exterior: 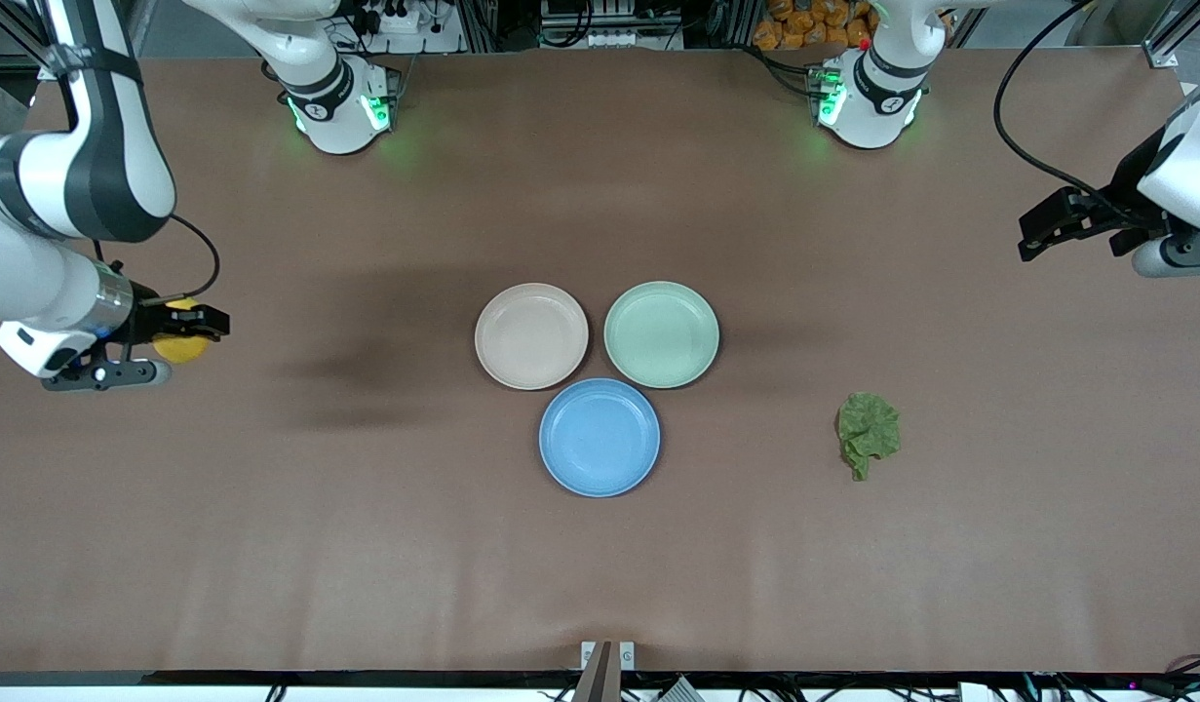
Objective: Pick lemon and lettuce from plates
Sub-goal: 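Carry the lemon with the right gripper and lower it to the table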
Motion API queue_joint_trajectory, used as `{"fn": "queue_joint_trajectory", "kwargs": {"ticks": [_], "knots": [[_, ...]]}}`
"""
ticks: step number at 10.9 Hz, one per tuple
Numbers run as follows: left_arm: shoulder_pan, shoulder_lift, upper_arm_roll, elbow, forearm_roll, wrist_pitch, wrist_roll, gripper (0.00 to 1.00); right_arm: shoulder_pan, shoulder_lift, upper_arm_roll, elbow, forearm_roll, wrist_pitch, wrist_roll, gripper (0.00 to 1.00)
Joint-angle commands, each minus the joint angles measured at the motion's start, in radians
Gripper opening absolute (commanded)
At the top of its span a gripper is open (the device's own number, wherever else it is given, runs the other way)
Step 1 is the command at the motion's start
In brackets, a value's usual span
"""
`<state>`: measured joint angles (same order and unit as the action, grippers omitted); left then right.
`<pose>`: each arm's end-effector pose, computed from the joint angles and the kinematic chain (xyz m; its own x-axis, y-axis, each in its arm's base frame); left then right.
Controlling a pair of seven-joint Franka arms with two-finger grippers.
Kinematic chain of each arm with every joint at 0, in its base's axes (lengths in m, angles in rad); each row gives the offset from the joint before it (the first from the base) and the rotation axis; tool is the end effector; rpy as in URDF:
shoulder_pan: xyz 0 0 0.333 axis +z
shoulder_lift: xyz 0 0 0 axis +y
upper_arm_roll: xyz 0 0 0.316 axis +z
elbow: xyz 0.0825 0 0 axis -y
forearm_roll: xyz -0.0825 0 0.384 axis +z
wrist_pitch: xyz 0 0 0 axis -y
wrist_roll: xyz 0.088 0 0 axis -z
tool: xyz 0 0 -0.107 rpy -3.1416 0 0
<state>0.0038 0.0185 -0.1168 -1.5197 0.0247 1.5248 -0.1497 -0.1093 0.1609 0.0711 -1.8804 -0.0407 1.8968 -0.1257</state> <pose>0.5528 -0.0593 0.6343 0.9992 0.0378 -0.0098 0.0375 -0.9990 -0.0242 0.5828 -0.0267 0.4128 0.9841 0.1015 -0.1457 0.1035 -0.9946 0.0067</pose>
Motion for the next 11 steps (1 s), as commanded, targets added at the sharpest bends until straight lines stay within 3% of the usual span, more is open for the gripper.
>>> {"fn": "queue_joint_trajectory", "kwargs": {"ticks": [1,4,11], "knots": [[0.005,0.003,0.000,0.009,-0.023,0.002,0.027,1.00,-0.015,0.031,0.012,-0.022,-0.007,0.072,-0.023,0.37],[0.007,0.012,0.000,0.009,-0.023,0.002,0.027,1.00,-0.018,0.029,0.012,-0.153,-0.007,0.256,-0.055,0.37],[0.004,0.012,-0.001,0.010,-0.017,0.002,0.032,1.00,-0.018,0.029,0.010,-0.339,-0.007,0.501,-0.055,0.36]]}}
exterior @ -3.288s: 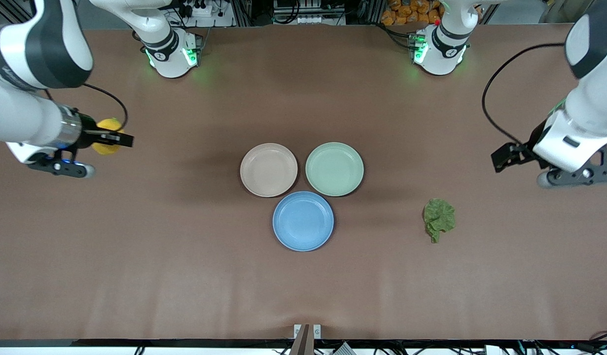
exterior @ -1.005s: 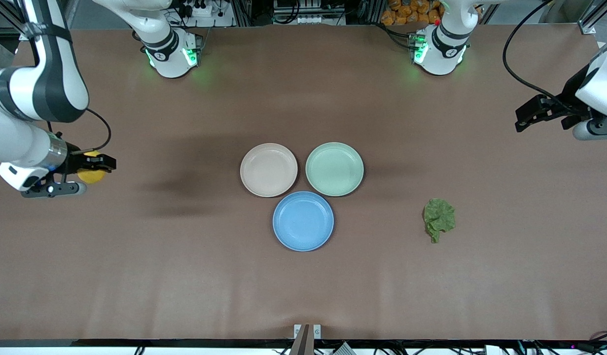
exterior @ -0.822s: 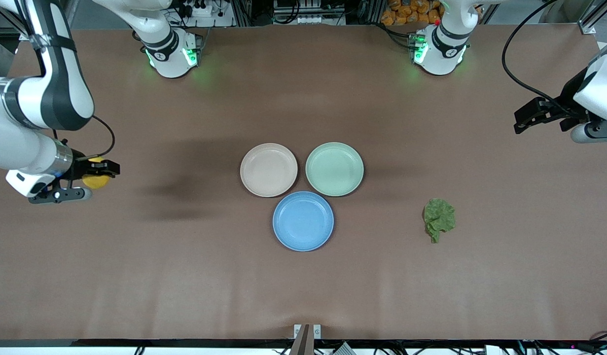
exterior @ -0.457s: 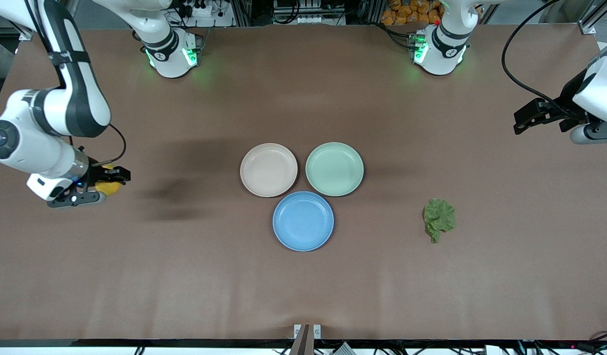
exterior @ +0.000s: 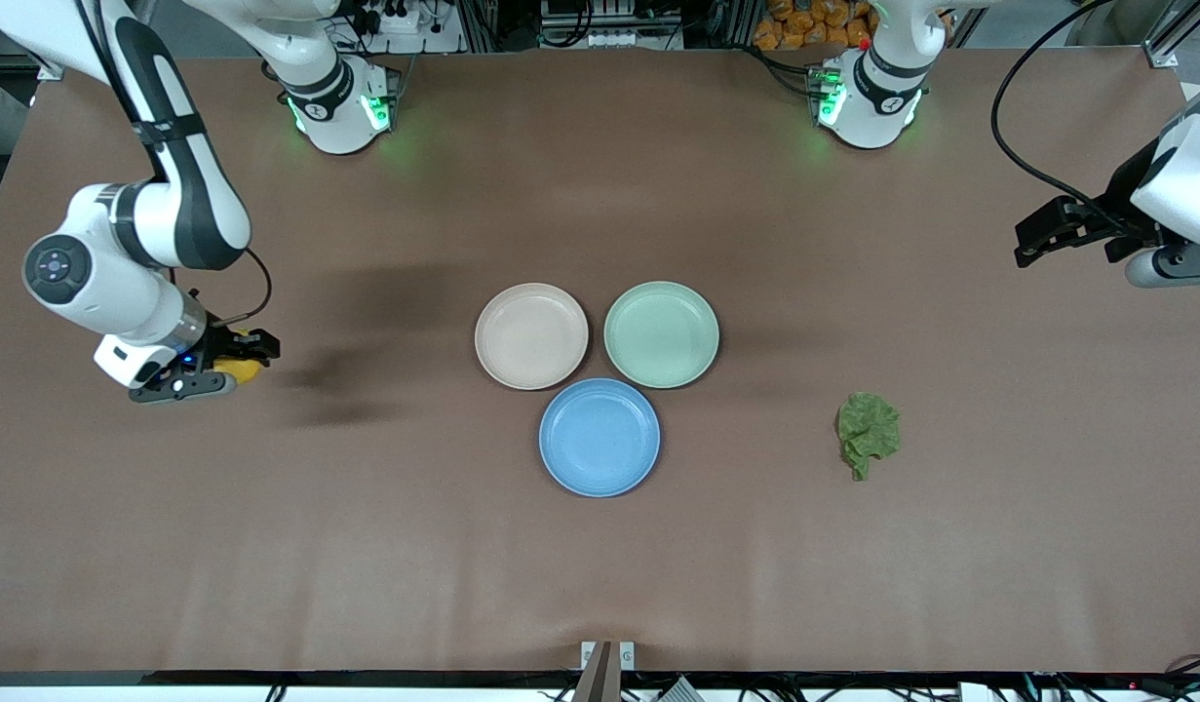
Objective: Pick lemon and lettuce from plates
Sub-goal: 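Carry the lemon with the right gripper and lower it to the table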
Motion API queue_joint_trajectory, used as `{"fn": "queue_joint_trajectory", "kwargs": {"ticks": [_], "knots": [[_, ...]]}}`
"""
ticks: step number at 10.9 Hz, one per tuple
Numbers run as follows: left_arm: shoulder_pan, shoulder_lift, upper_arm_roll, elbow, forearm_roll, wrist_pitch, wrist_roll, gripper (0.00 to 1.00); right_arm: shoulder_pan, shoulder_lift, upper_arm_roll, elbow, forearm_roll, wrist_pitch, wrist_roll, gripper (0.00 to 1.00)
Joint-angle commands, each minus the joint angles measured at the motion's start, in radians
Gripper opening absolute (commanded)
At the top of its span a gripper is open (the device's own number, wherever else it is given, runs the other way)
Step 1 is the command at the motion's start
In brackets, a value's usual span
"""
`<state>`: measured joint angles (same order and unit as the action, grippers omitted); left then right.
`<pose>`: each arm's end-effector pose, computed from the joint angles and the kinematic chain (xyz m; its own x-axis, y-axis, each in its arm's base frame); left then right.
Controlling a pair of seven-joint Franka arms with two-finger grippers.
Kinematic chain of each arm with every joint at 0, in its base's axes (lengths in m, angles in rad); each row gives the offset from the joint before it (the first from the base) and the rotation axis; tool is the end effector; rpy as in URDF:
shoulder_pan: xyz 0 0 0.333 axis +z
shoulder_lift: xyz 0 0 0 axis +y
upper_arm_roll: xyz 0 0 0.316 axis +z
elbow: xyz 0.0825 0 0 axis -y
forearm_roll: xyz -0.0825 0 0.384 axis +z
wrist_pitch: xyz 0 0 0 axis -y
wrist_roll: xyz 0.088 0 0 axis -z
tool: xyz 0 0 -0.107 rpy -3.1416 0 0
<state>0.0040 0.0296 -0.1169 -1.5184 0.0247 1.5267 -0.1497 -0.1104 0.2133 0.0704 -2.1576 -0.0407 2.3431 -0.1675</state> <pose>0.5563 -0.0593 0.6289 0.9991 0.0378 -0.0177 0.0374 -0.9990 -0.0241 0.5587 -0.0233 0.2972 0.9876 0.1541 -0.0291 0.1544 -0.9880 0.0088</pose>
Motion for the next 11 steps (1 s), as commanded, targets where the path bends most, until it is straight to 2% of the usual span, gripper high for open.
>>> {"fn": "queue_joint_trajectory", "kwargs": {"ticks": [1,4,8,11], "knots": [[-0.005,0.001,-0.001,0.009,-0.012,0.001,0.033,1.00,-0.017,-0.022,0.011,-0.062,-0.007,0.056,-0.014,0.36],[0.002,0.003,-0.001,0.009,-0.011,0.001,0.035,1.00,-0.018,-0.014,0.011,-0.087,-0.007,0.100,-0.014,0.36],[-0.007,0.003,-0.003,0.006,-0.011,0.000,0.033,1.00,-0.025,0.052,0.011,-0.148,-0.007,0.278,-0.014,0.36],[-0.006,0.003,-0.003,0.007,-0.011,0.001,0.033,1.00,-0.029,0.103,0.009,-0.151,-0.007,0.337,-0.014,0.36]]}}
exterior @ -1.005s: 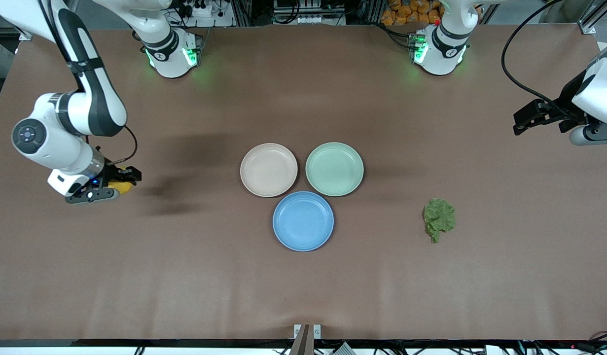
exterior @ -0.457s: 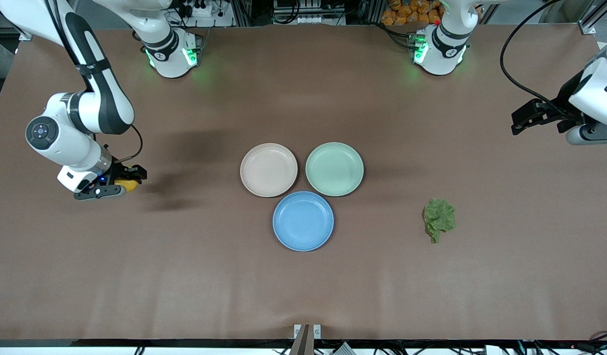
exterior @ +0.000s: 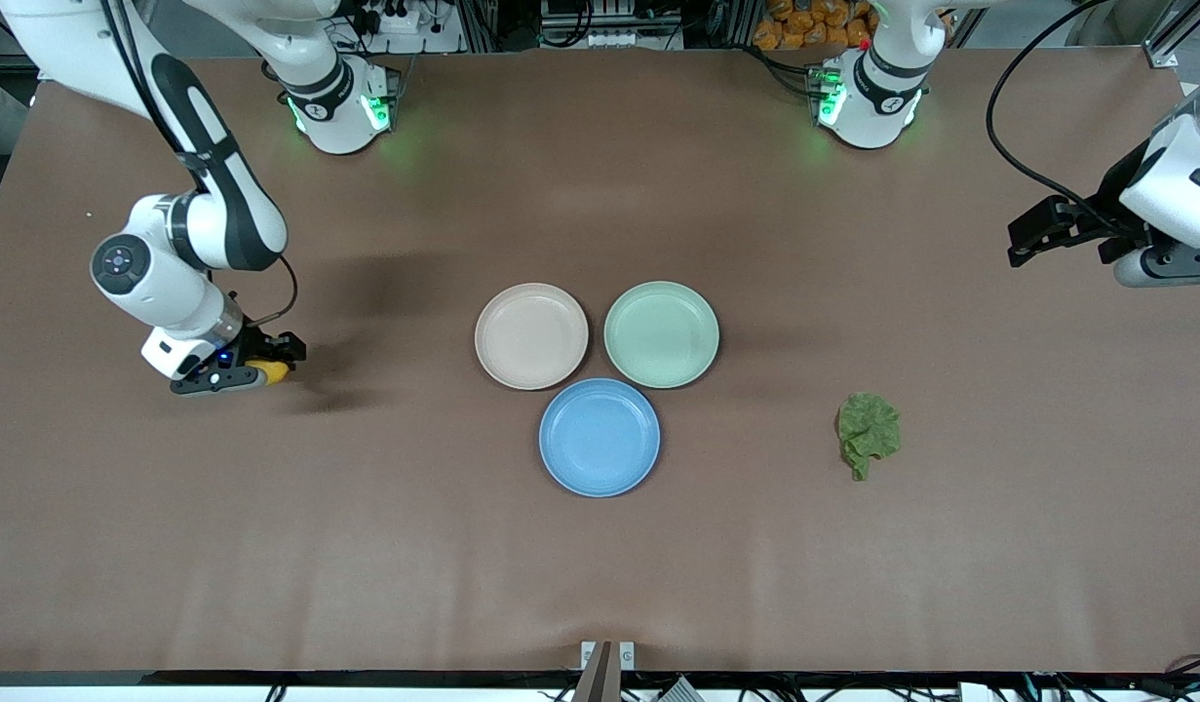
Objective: Pick lemon and lettuce from plates
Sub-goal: 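Carry the lemon with the right gripper and lower it to the table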
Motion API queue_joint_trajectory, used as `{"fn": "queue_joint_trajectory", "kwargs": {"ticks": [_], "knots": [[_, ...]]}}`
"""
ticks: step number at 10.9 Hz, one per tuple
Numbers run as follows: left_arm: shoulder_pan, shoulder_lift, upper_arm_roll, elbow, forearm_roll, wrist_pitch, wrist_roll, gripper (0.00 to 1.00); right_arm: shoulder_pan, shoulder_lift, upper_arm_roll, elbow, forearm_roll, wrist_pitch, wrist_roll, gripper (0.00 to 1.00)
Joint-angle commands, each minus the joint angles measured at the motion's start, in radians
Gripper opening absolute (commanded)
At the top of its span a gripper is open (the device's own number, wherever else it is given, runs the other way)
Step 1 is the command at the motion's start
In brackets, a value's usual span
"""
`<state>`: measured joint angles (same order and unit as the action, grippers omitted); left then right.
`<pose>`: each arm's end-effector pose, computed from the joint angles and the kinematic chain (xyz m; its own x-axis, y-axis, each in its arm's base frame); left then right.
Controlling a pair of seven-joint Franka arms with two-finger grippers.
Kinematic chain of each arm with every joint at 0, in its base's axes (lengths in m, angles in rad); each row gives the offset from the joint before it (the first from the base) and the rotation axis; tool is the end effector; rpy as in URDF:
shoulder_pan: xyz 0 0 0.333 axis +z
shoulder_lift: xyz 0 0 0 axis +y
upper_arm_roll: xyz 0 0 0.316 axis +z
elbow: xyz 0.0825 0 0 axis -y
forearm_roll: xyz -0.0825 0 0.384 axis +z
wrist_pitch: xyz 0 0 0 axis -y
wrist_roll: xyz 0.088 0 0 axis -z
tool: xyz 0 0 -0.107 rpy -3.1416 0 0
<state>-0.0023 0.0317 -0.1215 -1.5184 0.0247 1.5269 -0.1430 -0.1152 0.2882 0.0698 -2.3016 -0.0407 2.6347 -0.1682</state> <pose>0.5563 -0.0653 0.6278 0.9996 0.0202 -0.0197 0.0198 -0.9995 -0.0239 0.5328 -0.0226 0.2262 0.9870 0.1540 0.0450 0.1538 -0.9881 0.0092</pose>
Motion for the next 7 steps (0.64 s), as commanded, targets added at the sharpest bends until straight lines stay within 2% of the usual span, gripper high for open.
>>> {"fn": "queue_joint_trajectory", "kwargs": {"ticks": [1,4,5,6,7], "knots": [[0.001,0.001,0.002,0.007,-0.012,-0.001,0.026,1.00,-0.027,0.038,0.010,-0.009,-0.008,0.059,-0.014,0.36],[-0.001,0.001,0.002,0.004,-0.011,0.001,0.026,1.00,-0.037,0.068,0.010,-0.007,-0.010,0.079,-0.014,0.37],[-0.001,0.001,0.002,0.004,-0.011,0.001,0.026,1.00,-0.037,0.075,0.010,-0.007,-0.010,0.084,-0.014,0.40],[0.002,0.001,0.002,0.004,-0.011,0.001,0.026,1.00,-0.041,0.080,0.010,-0.004,-0.010,0.085,-0.014,0.48],[0.001,0.001,0.002,0.004,-0.011,0.001,0.026,1.00,-0.043,0.092,0.011,-0.002,-0.010,0.087,-0.014,0.96]]}}
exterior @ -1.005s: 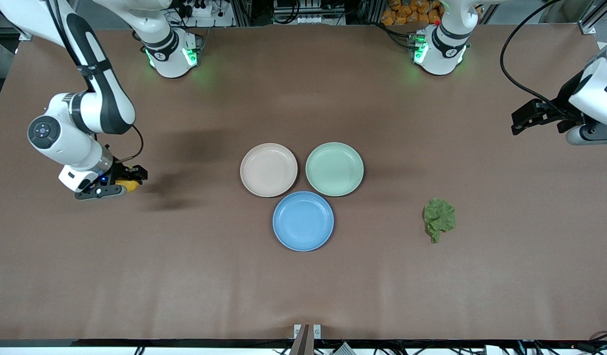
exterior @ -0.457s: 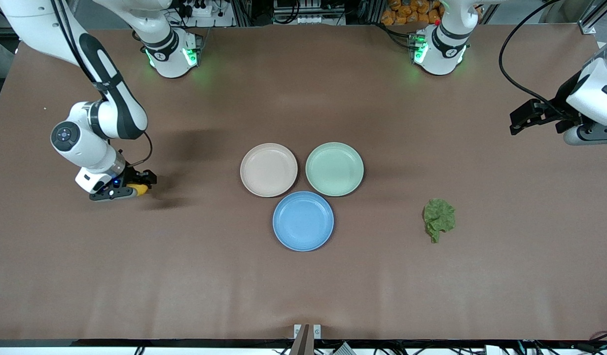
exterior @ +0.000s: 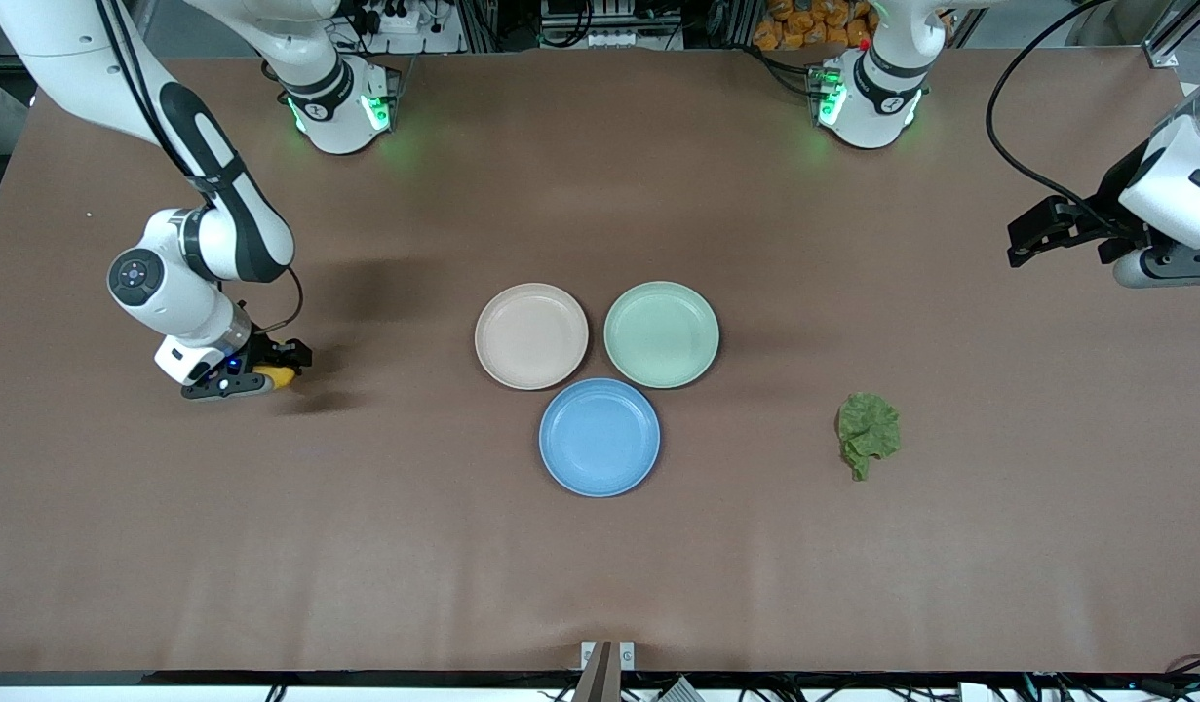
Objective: Pick lemon and lettuce from plates
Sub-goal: 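Carry the lemon with the right gripper and lower it to the table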
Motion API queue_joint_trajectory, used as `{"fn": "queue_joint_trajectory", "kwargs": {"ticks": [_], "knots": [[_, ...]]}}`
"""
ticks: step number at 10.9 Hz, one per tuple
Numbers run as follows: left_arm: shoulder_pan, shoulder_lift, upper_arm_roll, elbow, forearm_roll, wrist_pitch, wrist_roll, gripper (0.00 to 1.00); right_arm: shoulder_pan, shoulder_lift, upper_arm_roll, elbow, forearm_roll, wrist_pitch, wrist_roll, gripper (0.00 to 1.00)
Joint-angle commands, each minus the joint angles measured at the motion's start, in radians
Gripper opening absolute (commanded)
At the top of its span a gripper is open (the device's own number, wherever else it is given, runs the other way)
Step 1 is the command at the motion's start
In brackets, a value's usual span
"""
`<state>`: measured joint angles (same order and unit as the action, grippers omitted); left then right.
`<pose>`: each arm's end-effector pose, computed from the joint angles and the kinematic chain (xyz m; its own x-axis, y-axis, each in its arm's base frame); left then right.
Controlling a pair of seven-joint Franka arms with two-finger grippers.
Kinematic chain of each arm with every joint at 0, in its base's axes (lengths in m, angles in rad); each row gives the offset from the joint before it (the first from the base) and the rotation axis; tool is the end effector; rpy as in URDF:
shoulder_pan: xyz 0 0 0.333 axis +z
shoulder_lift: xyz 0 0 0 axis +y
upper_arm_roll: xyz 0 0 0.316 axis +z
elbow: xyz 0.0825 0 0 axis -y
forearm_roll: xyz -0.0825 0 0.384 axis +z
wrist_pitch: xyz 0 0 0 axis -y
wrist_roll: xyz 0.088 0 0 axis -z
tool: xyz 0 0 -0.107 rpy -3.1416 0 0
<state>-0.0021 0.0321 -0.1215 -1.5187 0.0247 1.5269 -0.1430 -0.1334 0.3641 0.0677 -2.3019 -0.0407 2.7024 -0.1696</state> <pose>0.5564 -0.0652 0.6274 0.9996 0.0204 -0.0204 0.0200 -0.9995 -0.0240 0.5297 -0.0324 0.1920 0.9901 0.1350 0.0381 0.1351 -0.9908 0.0010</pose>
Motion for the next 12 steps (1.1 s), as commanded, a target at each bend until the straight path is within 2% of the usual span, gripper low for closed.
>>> {"fn": "queue_joint_trajectory", "kwargs": {"ticks": [1,9,10,12], "knots": [[-0.001,0.000,0.002,0.003,-0.011,0.001,0.026,1.00,-0.034,0.021,0.014,-0.004,-0.010,0.033,-0.013,1.00],[-0.001,0.009,0.002,0.006,-0.009,0.006,0.026,1.00,-0.037,0.007,0.015,0.009,-0.008,0.013,-0.004,1.00],[-0.001,0.011,0.002,0.006,-0.009,0.007,0.026,1.00,-0.037,0.000,0.018,0.019,-0.005,-0.024,-0.004,1.00],[-0.001,0.011,0.002,0.005,-0.009,0.007,0.026,1.00,-0.032,-0.011,0.018,0.106,0.001,-0.209,0.005,1.00]]}}
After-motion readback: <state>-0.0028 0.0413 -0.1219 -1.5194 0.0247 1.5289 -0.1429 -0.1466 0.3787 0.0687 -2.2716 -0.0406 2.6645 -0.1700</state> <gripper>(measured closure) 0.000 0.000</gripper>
